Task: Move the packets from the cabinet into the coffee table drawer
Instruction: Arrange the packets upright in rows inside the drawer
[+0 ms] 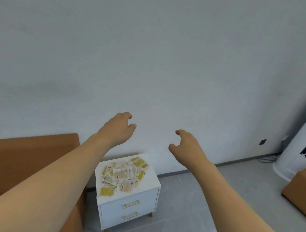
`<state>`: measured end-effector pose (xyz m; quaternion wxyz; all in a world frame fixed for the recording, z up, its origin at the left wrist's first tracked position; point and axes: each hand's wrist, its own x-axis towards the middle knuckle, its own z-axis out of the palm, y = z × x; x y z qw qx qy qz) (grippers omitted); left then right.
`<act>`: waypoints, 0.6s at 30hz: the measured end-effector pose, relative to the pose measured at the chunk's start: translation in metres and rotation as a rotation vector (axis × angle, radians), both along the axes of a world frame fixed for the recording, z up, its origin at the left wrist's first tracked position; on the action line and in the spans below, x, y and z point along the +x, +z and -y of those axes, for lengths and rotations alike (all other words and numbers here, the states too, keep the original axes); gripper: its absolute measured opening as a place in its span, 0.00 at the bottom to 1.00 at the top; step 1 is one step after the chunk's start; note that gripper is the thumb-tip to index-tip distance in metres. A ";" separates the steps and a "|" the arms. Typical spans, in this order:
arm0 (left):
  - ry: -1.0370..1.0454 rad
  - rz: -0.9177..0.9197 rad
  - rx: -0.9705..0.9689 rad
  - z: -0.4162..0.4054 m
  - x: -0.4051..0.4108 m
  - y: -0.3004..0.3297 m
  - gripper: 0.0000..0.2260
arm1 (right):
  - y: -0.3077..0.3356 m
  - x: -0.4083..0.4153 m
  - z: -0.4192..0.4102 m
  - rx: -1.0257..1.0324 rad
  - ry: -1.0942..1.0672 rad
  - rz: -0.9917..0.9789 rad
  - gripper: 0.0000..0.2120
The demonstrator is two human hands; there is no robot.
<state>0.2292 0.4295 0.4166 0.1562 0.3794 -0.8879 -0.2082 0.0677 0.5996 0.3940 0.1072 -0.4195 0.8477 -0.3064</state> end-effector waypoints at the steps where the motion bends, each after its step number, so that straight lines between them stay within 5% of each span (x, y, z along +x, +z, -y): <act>1: -0.011 0.019 0.012 0.020 -0.013 -0.008 0.22 | -0.009 -0.011 0.021 0.004 0.002 0.013 0.29; 12: -0.048 0.319 0.187 0.247 -0.129 -0.119 0.26 | -0.132 -0.136 0.250 0.124 -0.023 0.237 0.28; 18: -0.061 0.492 0.375 0.346 -0.153 -0.254 0.31 | -0.250 -0.151 0.347 0.241 -0.057 0.387 0.25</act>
